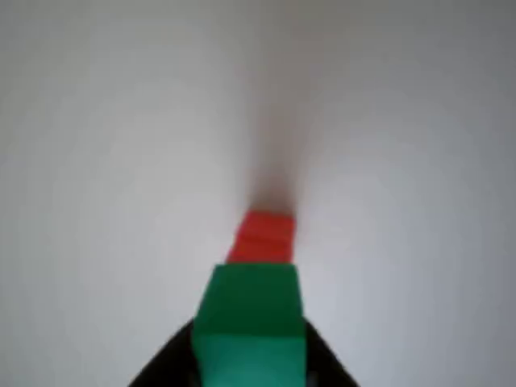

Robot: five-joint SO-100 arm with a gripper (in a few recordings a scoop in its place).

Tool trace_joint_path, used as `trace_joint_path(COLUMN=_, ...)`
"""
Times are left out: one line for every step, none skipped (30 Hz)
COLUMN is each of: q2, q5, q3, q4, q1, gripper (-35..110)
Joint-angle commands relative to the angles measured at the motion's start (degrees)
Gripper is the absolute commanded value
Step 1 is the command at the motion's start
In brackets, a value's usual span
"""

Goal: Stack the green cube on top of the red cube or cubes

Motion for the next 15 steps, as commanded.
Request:
trace_joint_path(q2=1.85, q5=0.97, q3=-5.36, q4=0.7, q1=-1.05, gripper=-2)
trace_joint_path(q2=1.76, q5=1.14, q3=-5.54, q4=0.79, q1=-1.32, gripper=-2)
trace_joint_path(q2=1.67, q5=1.23, q3=-5.71, q4=0.79, q1=-1.58, gripper=-2)
trace_joint_path(q2=1.58, q5=1.41, q3=-5.8, q4=0.88, q1=-1.85, gripper=-2)
trace_joint_path(q2=1.58, q5=1.49, q3=-5.89, q4=0.88, q1=-2.02, gripper=-2)
trace_joint_path(q2=1.49, q5=1.58, q3=-5.98, q4=0.88, q1=-2.2, gripper=-2)
trace_joint_path(q2=1.32, q5=1.67, q3=-6.15, q4=0.97, q1=-2.46, gripper=-2)
trace_joint_path(q2=1.05, q5=1.85, q3=-6.33, q4=1.05, q1=-2.55, gripper=-2)
trace_joint_path(q2=0.97, q5=2.02, q3=-6.33, q4=1.05, q1=-2.72, gripper=-2)
trace_joint_path(q2=0.79, q5=2.11, q3=-6.33, q4=1.05, q1=-2.9, gripper=-2)
trace_joint_path(q2=0.53, q5=2.2, q3=-6.33, q4=1.05, q1=-3.08, gripper=-2)
trace_joint_path(q2=0.35, q5=2.37, q3=-6.42, q4=1.05, q1=-3.16, gripper=-2)
trace_joint_path(q2=0.09, q5=2.46, q3=-6.42, q4=1.05, q1=-3.34, gripper=-2)
trace_joint_path(q2=-0.09, q5=2.64, q3=-6.42, q4=0.97, q1=-3.43, gripper=-2)
trace_joint_path(q2=-0.35, q5=2.72, q3=-6.42, q4=0.97, q1=-3.6, gripper=-2)
